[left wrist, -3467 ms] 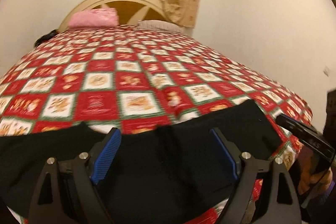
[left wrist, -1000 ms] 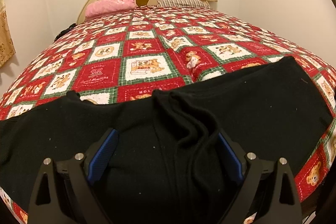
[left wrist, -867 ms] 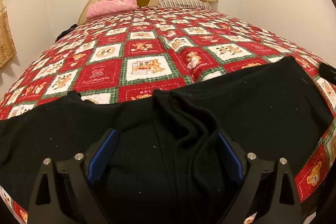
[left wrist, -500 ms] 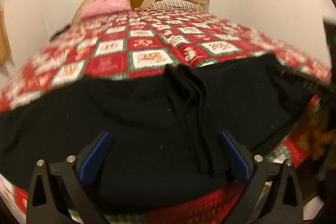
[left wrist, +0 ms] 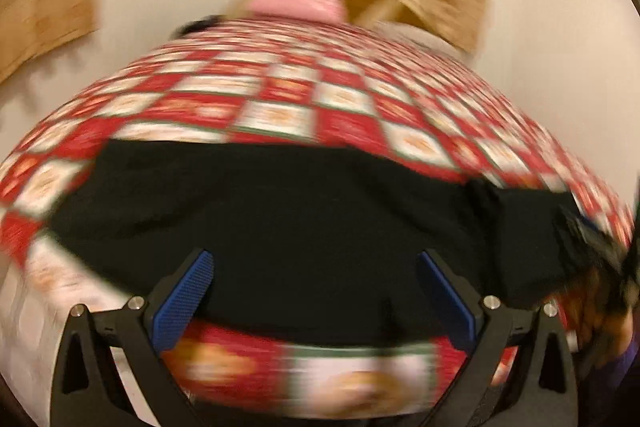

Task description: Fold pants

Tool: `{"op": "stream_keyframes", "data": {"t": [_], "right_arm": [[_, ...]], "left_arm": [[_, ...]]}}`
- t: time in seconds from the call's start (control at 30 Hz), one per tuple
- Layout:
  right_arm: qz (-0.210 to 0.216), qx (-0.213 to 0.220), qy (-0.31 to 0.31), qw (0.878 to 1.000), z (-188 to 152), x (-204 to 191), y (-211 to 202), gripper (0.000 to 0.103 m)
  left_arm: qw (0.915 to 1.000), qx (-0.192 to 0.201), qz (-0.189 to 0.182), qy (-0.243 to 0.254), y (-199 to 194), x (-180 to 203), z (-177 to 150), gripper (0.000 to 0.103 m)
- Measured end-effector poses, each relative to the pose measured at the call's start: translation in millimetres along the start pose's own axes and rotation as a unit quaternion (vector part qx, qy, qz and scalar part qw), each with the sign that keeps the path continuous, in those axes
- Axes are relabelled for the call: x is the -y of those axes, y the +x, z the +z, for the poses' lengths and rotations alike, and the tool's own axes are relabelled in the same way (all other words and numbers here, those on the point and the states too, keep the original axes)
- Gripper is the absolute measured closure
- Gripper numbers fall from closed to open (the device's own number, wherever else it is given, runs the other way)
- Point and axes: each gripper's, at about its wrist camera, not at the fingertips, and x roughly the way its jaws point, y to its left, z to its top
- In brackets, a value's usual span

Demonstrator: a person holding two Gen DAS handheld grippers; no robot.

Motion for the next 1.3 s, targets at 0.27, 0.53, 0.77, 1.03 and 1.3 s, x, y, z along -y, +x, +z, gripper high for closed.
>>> {"op": "stream_keyframes", "data": {"t": [0.27,0.53,0.77,1.03,1.3], "right_arm": [[-0.005,-0.001,-0.004,1.0,0.5,-3.3,1.0,0.031],[-0.007,-0.001,-0.006,1.0,-0.3,-4.8,1.0,0.031],[-0.007,-0.001,-0.006,1.0,0.0,-4.7,0.6,0.031],[-0.014,-0.001,-0.014,1.0,0.3,-8.3,0.0,0.031],[0.098,0.044,0.024,0.994,30.1,-38.3,-38.1,0.047]], "left_arm": [[0.9754,0.005,0.059,-0.212,-1.8,-127.9,6.4,0.014],[0.962,0.006,0.037,-0.27,26.6,-150.7,4.0,0.025],[0.9599,0.015,0.035,-0.278,26.5,-150.7,8.2,0.055],[0.9566,0.024,0.01,-0.29,22.4,-159.3,1.7,0.078],[0.9766,0.078,0.005,-0.2,-5.7,-124.4,26.7,0.081]]}}
